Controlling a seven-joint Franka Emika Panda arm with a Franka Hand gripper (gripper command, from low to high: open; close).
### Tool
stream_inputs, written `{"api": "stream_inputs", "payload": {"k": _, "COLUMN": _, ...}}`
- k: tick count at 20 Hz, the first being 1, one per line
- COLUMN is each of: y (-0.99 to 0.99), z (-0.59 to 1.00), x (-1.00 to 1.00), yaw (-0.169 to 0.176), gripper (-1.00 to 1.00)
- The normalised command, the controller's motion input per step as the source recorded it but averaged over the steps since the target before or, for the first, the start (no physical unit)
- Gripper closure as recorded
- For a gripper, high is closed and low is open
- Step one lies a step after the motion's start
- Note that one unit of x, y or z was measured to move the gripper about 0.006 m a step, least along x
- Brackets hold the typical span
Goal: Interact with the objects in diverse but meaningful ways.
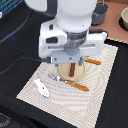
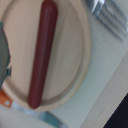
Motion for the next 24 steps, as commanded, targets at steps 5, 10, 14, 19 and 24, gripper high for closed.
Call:
{"api": "stream_inputs", "payload": {"k": 5, "y": -0.55, "z": -0.30, "x": -0.58, "yaw": 0.079, "gripper": -1.00}}
{"api": "stream_inputs", "payload": {"k": 10, "y": -0.53, "z": -0.10, "x": -0.65, "yaw": 0.045, "gripper": -1.00}}
{"api": "stream_inputs", "payload": {"k": 14, "y": -0.50, "z": -0.02, "x": -0.63, "yaw": 0.039, "gripper": -1.00}}
{"api": "stream_inputs", "payload": {"k": 19, "y": -0.25, "z": -0.26, "x": -0.41, "yaw": 0.015, "gripper": -1.00}}
{"api": "stream_inputs", "payload": {"k": 24, "y": -0.04, "z": -0.49, "x": -0.51, "yaw": 0.022, "gripper": -1.00}}
